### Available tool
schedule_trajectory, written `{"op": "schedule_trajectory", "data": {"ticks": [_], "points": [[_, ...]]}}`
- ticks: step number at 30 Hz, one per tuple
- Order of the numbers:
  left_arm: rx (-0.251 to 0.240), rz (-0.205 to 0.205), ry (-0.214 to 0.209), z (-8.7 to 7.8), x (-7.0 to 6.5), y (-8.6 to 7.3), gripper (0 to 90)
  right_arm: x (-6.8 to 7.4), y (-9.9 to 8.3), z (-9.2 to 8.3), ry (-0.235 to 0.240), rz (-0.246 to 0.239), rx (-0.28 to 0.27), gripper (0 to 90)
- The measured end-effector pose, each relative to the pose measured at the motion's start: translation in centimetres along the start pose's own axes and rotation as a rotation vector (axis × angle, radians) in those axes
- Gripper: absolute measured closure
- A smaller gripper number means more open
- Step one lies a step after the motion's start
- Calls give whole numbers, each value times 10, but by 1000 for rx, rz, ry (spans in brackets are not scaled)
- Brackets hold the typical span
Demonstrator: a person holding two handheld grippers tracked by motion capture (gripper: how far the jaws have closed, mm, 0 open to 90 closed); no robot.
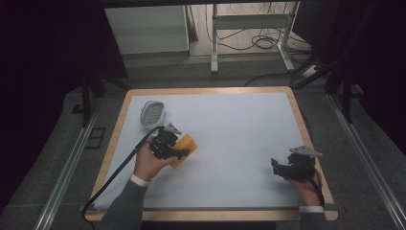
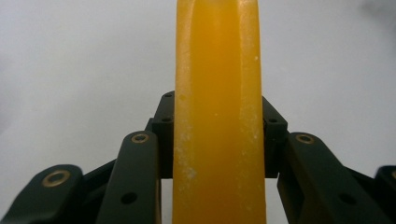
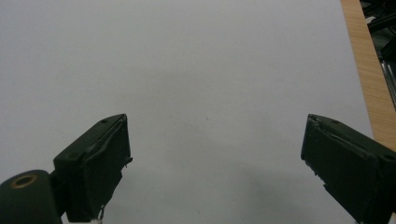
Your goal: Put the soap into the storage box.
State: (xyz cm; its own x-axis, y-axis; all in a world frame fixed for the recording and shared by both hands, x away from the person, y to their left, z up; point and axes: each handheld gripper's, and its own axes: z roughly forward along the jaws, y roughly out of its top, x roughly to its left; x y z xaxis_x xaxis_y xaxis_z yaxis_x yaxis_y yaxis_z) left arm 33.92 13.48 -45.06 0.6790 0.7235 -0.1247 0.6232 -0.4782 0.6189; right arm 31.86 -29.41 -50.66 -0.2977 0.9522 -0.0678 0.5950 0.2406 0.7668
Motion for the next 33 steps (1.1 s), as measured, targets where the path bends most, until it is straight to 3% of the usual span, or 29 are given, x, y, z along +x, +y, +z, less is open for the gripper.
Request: {"op": "schedule_trajectory", "data": {"ticks": [13, 22, 33], "points": [[-18, -16, 11, -10, 9, 1, 612, -2, 1, -3, -1, 7, -10, 83], [-42, -30, 45, -25, 20, 3, 612, -3, 1, -2, 0, 12, -9, 83], [-31, -42, 63, -24, 25, 3, 612, -4, 1, -2, -2, 13, -8, 83]]}}
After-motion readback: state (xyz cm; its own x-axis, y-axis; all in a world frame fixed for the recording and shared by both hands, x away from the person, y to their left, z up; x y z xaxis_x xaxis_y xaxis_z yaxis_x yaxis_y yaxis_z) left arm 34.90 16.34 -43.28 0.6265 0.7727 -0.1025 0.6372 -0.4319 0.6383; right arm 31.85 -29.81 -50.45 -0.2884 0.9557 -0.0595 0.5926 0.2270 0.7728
